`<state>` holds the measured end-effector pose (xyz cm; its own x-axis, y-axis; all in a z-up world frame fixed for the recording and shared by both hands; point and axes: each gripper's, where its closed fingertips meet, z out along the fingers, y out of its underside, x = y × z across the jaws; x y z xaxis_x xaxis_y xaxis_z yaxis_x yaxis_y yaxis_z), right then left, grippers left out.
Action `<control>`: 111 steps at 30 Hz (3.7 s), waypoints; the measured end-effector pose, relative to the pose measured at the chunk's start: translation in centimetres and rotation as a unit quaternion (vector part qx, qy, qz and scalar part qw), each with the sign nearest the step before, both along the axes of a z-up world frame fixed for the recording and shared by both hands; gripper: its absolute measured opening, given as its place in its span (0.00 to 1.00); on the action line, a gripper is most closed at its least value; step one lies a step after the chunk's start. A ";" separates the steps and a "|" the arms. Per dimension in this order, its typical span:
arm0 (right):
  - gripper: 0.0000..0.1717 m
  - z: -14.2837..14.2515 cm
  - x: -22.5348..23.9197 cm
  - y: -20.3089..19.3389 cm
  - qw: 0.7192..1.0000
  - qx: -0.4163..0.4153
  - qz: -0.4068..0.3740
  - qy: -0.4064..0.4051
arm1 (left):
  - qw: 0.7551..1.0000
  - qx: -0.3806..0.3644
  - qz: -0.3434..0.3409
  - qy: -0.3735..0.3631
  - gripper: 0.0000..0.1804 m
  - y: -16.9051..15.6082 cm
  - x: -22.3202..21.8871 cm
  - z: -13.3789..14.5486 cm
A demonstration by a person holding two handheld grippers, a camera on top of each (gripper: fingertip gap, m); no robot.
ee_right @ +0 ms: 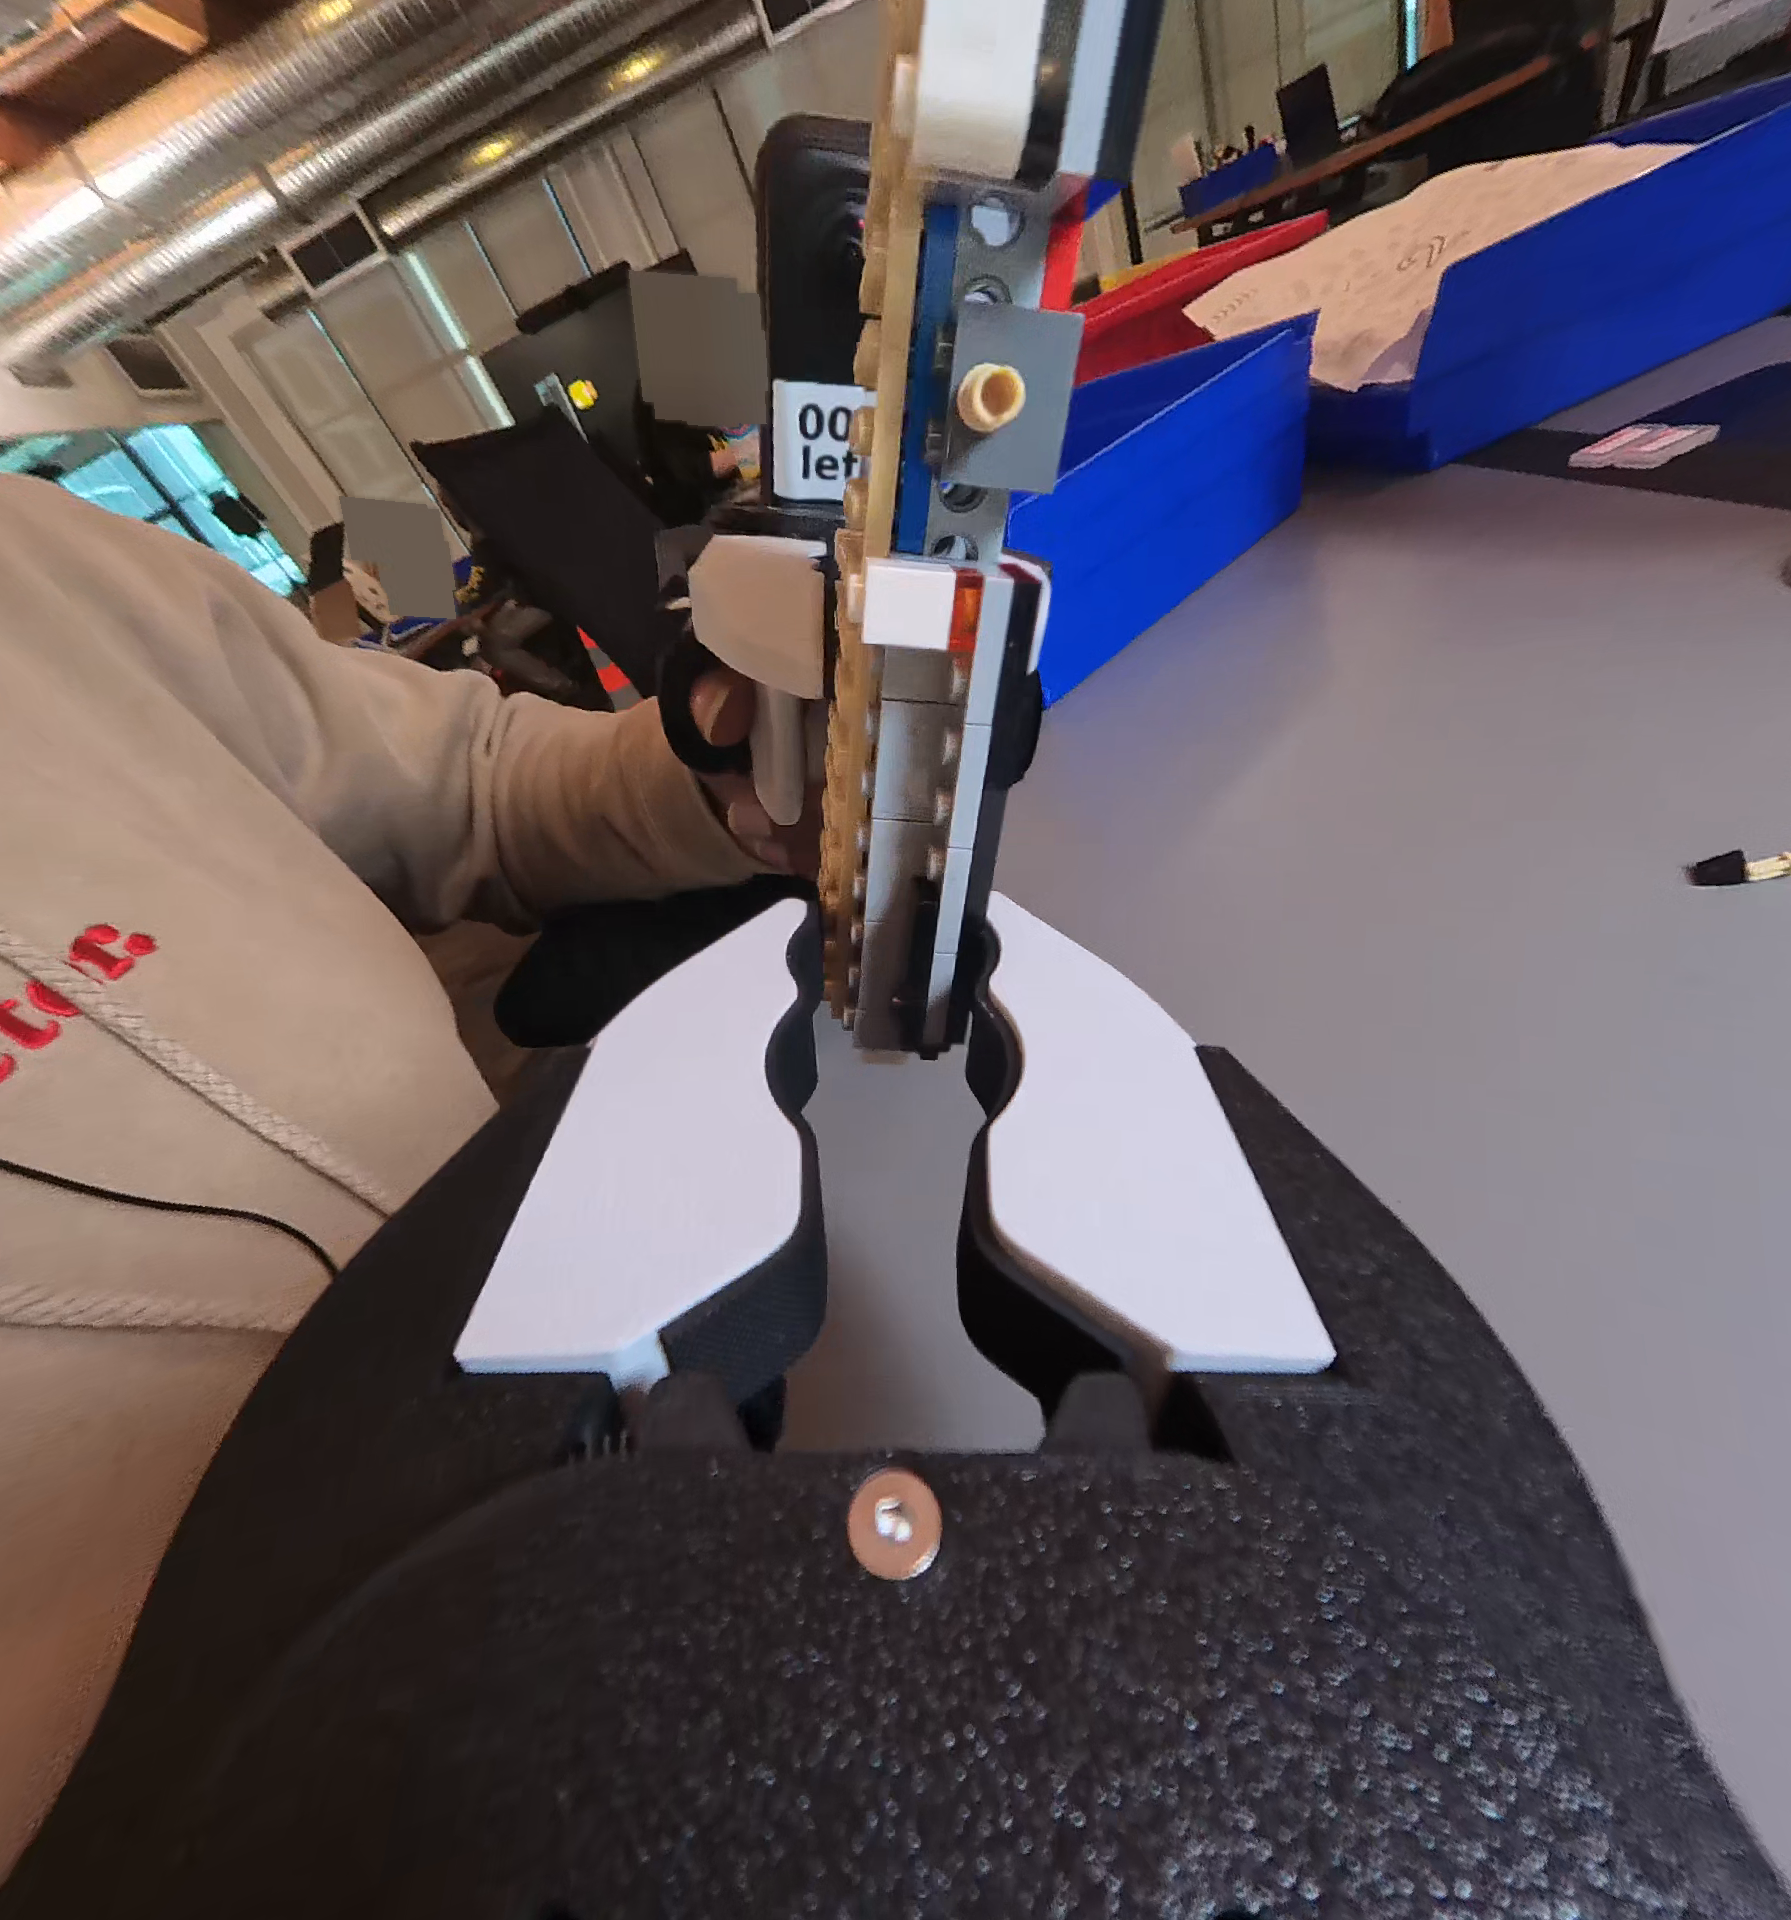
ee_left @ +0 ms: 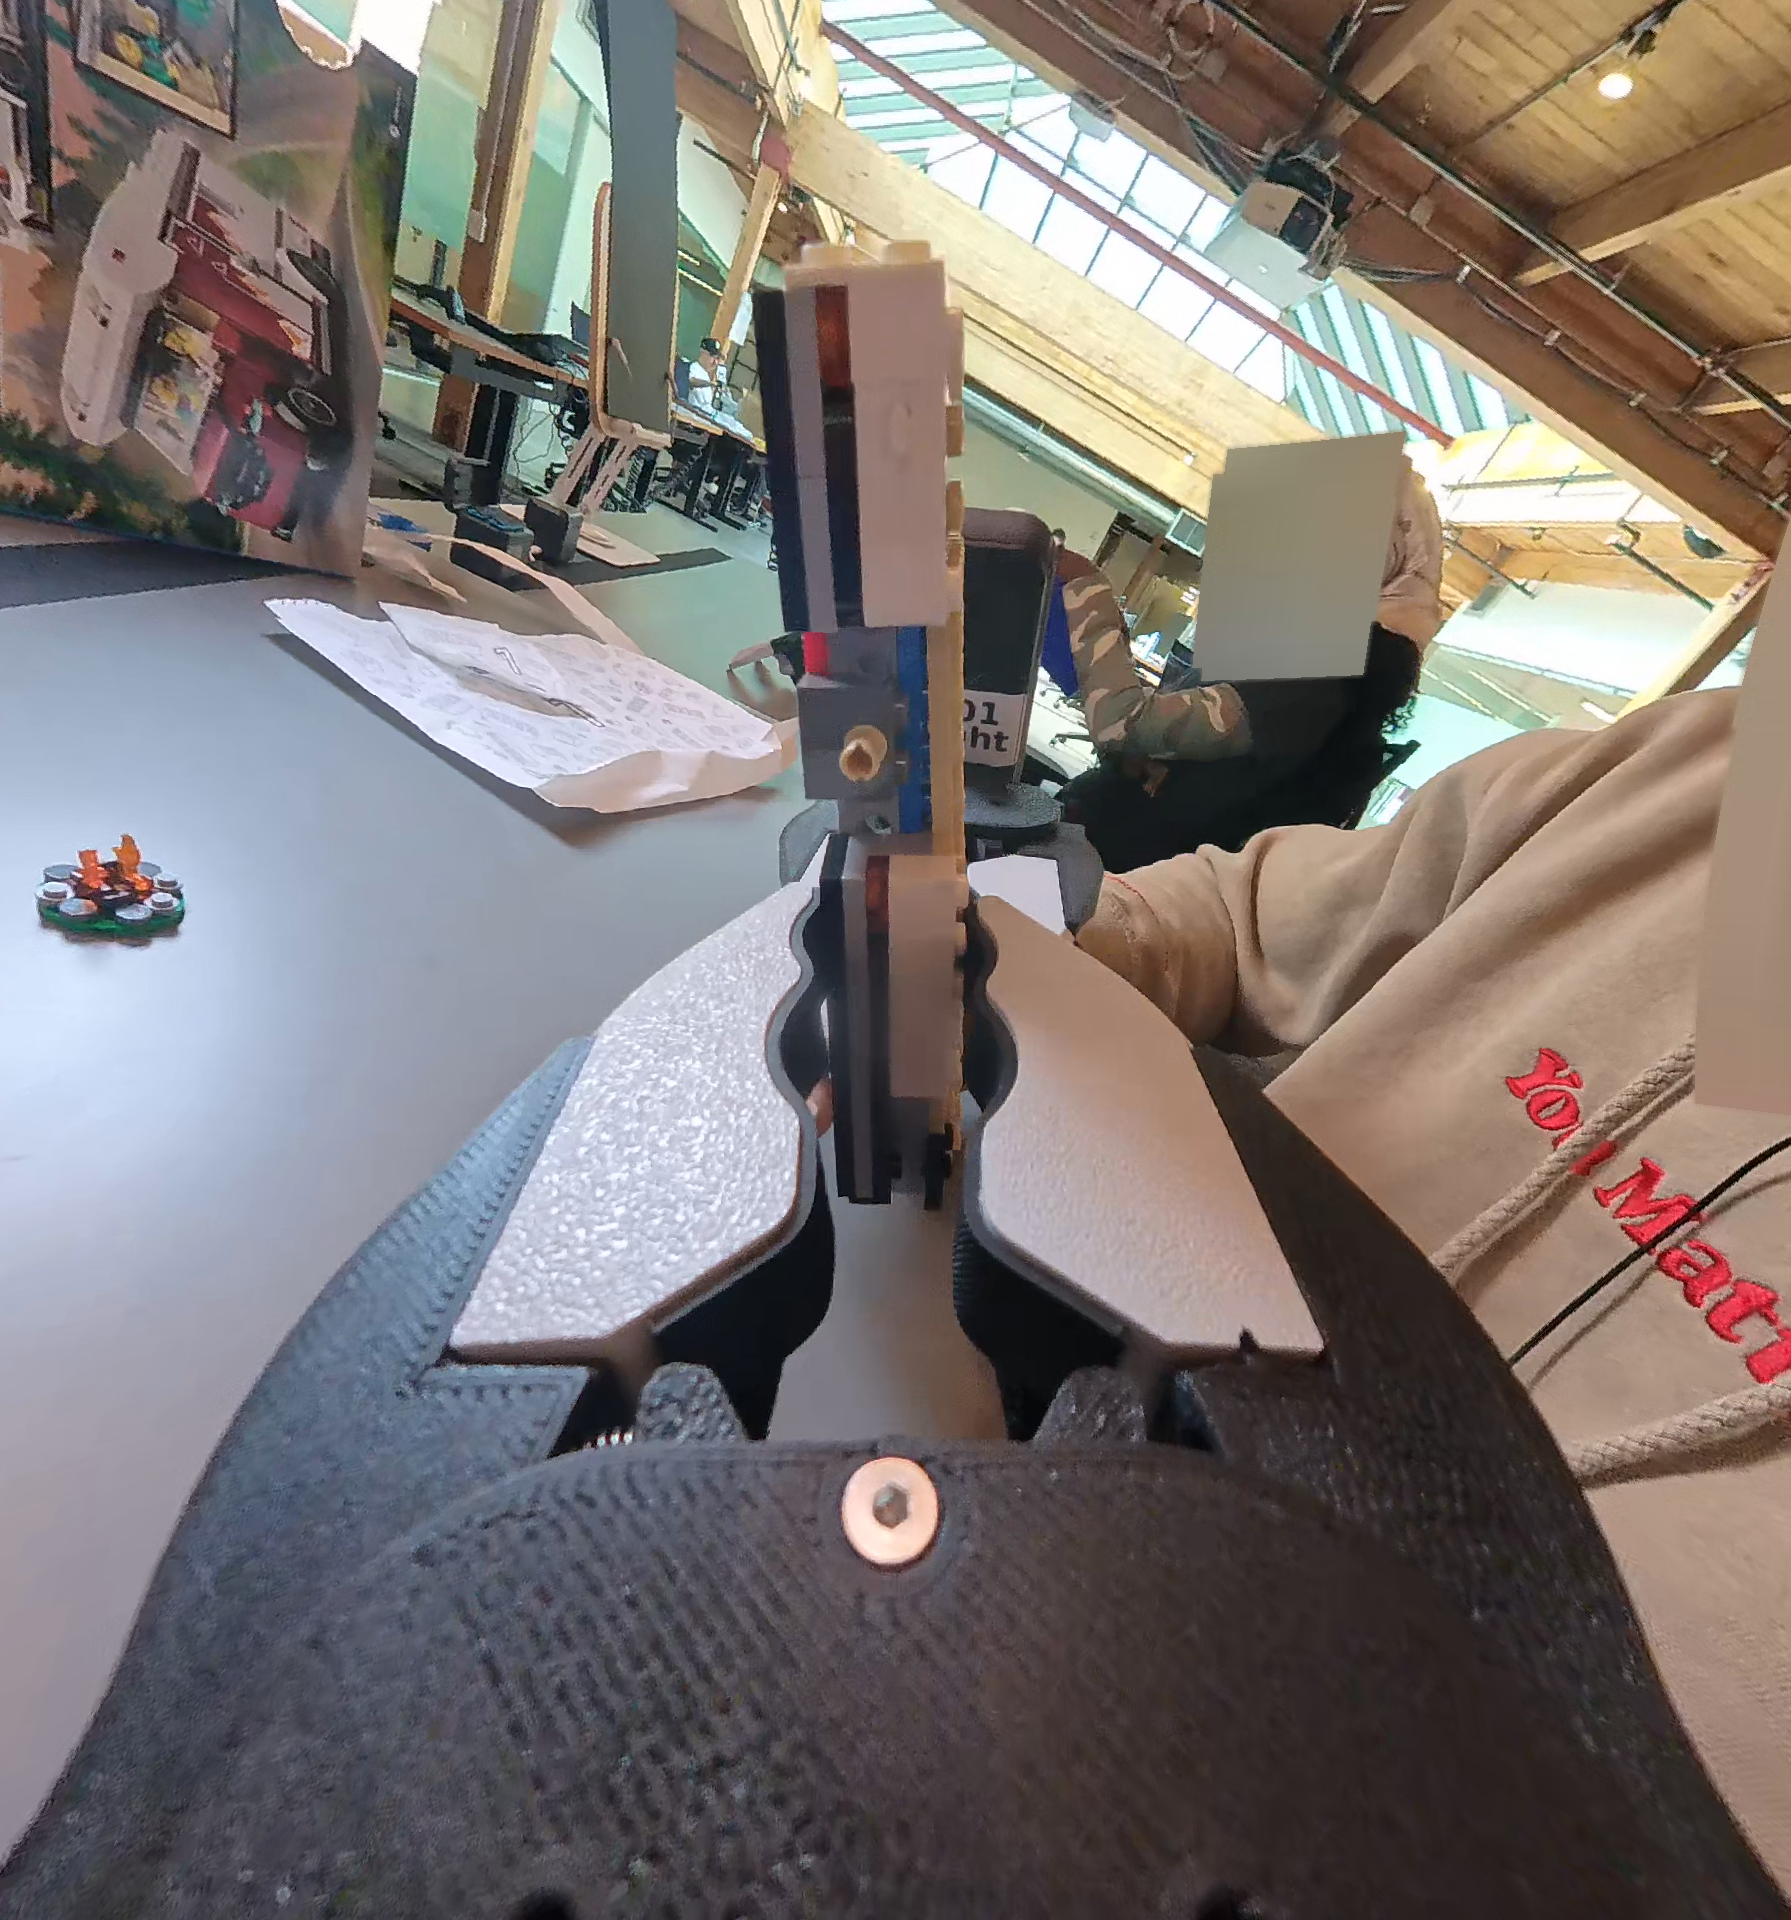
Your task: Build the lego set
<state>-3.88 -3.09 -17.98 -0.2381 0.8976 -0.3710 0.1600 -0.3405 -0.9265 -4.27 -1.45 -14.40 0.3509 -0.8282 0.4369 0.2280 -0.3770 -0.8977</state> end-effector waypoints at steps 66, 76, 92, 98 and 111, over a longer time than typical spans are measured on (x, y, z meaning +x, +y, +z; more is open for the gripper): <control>0.19 3.4 0.9 1.8 0.997 -0.012 -0.058 0.057 | 0.992 -0.072 -0.047 -0.094 0.13 -0.2 1.4 -0.5; 0.15 3.6 1.4 0.8 0.995 0.002 -0.012 0.095 | 0.999 0.039 0.004 -0.028 0.21 -0.5 1.4 1.4; 0.19 2.3 0.6 0.1 0.996 -0.004 0.013 0.091 | 0.995 0.061 0.033 0.073 0.13 -1.0 1.4 1.2; 0.14 3.0 1.0 -0.3 0.993 -0.015 0.025 0.112 | 0.996 0.047 0.021 0.071 0.13 -1.3 2.2 0.8; 0.14 -1.4 5.0 -1.0 0.950 -0.030 0.258 -0.175 | 0.988 0.063 -0.021 0.136 0.28 -0.9 0.3 -1.2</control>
<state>1.14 -4.06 -19.39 -0.4934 0.6690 -0.5559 0.6149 -0.1837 -0.7669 -3.97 -2.32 -15.64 0.4051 -0.8866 0.2233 -0.0413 -0.2617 -0.9643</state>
